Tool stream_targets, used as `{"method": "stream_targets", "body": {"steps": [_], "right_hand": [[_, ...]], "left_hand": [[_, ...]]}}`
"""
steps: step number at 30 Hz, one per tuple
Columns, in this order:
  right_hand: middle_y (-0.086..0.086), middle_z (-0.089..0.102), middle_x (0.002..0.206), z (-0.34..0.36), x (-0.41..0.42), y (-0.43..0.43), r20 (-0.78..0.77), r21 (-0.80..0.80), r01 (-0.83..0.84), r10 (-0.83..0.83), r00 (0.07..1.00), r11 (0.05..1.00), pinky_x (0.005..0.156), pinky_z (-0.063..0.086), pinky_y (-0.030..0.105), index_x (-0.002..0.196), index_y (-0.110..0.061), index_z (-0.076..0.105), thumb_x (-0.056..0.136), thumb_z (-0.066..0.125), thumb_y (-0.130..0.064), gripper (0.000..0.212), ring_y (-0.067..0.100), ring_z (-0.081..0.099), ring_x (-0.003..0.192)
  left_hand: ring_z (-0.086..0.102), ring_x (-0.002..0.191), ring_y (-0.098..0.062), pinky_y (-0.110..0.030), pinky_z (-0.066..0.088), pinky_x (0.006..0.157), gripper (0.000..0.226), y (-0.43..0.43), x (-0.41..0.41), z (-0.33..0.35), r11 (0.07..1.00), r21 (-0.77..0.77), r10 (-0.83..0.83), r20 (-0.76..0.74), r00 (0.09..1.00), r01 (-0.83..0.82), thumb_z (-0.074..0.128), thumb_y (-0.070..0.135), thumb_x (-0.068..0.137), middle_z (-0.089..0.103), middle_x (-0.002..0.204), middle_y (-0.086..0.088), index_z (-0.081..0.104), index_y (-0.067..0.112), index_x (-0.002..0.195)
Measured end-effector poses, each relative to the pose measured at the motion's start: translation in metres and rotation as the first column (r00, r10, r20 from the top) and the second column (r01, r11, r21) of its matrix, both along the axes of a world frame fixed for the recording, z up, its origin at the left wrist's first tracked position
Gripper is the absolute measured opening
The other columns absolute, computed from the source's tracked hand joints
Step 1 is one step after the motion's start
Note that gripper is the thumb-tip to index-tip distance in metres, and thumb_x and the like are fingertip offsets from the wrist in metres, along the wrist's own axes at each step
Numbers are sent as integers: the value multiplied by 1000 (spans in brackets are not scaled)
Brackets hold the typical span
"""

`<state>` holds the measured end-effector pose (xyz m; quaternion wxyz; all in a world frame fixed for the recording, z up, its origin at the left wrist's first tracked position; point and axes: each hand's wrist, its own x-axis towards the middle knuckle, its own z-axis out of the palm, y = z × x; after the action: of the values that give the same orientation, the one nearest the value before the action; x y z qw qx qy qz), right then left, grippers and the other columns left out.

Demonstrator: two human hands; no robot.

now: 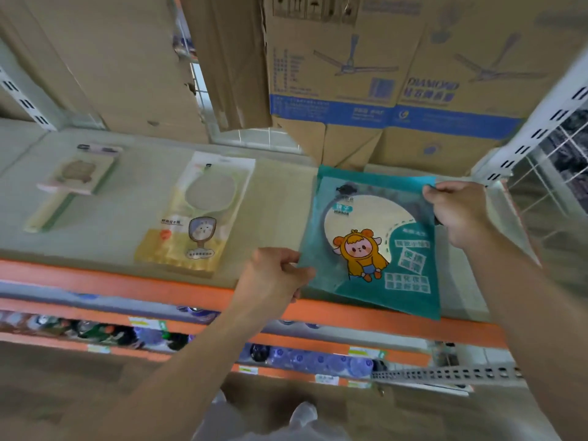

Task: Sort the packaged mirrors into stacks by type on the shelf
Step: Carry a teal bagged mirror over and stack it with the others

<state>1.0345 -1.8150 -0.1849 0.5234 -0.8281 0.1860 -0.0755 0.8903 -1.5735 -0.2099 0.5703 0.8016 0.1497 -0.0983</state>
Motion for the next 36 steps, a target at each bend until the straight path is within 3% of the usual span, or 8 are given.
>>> {"method": "stream_targets", "body": {"steps": [3, 6, 10, 17, 22, 25, 30, 36], "right_hand": [[10, 63, 92, -8, 12, -6, -31, -30, -26, 25, 999, 999, 69, 47, 32, 94, -9, 66, 87, 67, -16, 10, 19, 56, 79], [6, 62, 90, -15, 21, -6, -42, -52, -34, 32, 999, 998, 75, 48, 32, 97, -9, 67, 86, 68, -18, 14, 19, 57, 82], [3, 64, 88, -20, 29, -5, -50, -78, -20, 16, 999, 997, 80, 51, 35, 94, -12, 69, 84, 71, -22, 14, 18, 59, 81], [2, 65, 100, -23, 29, -7, -51, -126, -29, 23, 998, 992, 73, 42, 26, 107, -10, 67, 85, 69, -24, 27, 14, 57, 86], [5, 67, 108, -26, 27, -12, -56, -144, -52, 44, 997, 988, 74, 44, 28, 109, -11, 66, 88, 63, -34, 31, 16, 58, 91], [6, 66, 110, -24, 24, -14, -66, -184, -105, 94, 993, 977, 74, 42, 29, 110, -11, 65, 91, 59, -37, 33, 20, 59, 95], [8, 62, 118, -9, 12, -11, -85, -328, -190, 171, 982, 925, 95, 45, 38, 128, -12, 53, 92, 57, -30, 41, 25, 57, 110], [11, 51, 133, 21, -14, 22, -37, -564, -306, 347, 937, 767, 95, 45, 40, 135, -11, 45, 93, 53, -23, 44, 28, 52, 119]], "left_hand": [[55, 51, -13, -27, 47, 55, 6, -8, 2, -1, 992, 121, -47, 10, 999, 46, 67, 28, 84, 60, 56, 0, 66, 31, 80], [53, 55, -14, -27, 43, 56, 11, -11, 3, -4, 989, 147, -27, 8, 1000, 26, 66, 32, 84, 61, 59, -2, 71, 22, 87], [48, 53, -15, -29, 40, 53, 18, -13, 2, -7, 982, 188, -25, 29, 999, 19, 66, 36, 84, 61, 62, -13, 70, 20, 77], [49, 49, -8, -21, 39, 53, 14, -11, 2, -9, 979, 205, -18, 4, 1000, 17, 66, 31, 85, 57, 55, 1, 72, 20, 91], [49, 47, -4, -21, 42, 54, 16, -9, 2, -6, 981, 189, -44, -26, 999, 49, 64, 22, 86, 56, 52, 4, 70, 15, 73], [56, 53, -7, -29, 50, 60, 13, -7, 3, -6, 985, 172, -31, -30, 999, 35, 65, 23, 85, 60, 54, 3, 73, 14, 81], [50, 48, -4, -16, 41, 54, 24, -3, 4, -5, 983, 183, -26, -3, 1000, 26, 63, 25, 87, 57, 50, 5, 70, 10, 104], [58, 70, -10, -6, 38, 54, 34, 2, 2, 12, 897, 441, -36, 133, 990, -27, 62, 28, 89, 62, 72, 7, 64, 18, 121]]}}
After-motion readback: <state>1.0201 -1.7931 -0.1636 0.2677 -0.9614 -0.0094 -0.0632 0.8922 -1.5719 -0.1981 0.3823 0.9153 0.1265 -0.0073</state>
